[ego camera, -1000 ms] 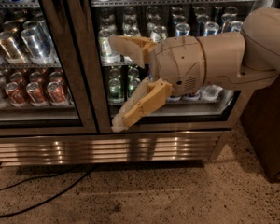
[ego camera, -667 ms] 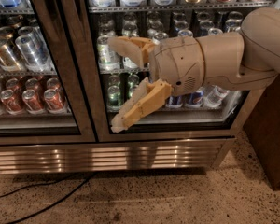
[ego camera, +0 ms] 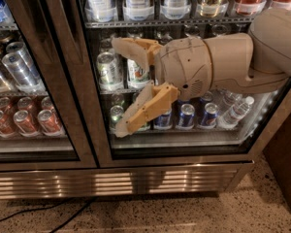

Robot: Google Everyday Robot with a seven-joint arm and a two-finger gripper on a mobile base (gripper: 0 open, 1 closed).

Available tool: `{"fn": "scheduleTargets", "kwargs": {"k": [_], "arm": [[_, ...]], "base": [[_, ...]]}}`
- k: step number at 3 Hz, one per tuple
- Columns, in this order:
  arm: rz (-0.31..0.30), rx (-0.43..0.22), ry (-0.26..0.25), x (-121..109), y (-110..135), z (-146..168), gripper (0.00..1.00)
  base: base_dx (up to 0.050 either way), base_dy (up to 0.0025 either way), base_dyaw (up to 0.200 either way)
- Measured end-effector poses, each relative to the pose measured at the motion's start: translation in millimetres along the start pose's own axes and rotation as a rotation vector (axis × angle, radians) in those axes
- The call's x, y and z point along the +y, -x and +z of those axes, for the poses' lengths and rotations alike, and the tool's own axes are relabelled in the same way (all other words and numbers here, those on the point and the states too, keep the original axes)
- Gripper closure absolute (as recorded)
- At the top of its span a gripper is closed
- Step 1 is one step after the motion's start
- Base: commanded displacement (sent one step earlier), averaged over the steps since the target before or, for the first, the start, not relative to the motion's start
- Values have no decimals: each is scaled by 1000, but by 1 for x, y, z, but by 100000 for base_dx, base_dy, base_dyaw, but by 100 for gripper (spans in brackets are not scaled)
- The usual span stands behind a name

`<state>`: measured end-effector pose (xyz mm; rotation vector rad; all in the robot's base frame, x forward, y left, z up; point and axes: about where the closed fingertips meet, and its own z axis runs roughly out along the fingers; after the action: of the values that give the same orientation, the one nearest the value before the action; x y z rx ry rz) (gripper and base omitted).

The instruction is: Open right fridge door

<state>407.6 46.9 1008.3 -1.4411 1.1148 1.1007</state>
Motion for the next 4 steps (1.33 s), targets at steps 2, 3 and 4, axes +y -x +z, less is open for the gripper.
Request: {"fn": "scheduleTargets", "kwargs": {"k": [2, 3, 4], "arm": [[0, 0, 0, 0, 0, 0, 0], [0, 0, 0, 0, 0, 0, 0], [39, -16, 33, 42, 15, 13, 0]], "base": [[4951, -1, 24], [0, 0, 0], [0, 0, 0]]}}
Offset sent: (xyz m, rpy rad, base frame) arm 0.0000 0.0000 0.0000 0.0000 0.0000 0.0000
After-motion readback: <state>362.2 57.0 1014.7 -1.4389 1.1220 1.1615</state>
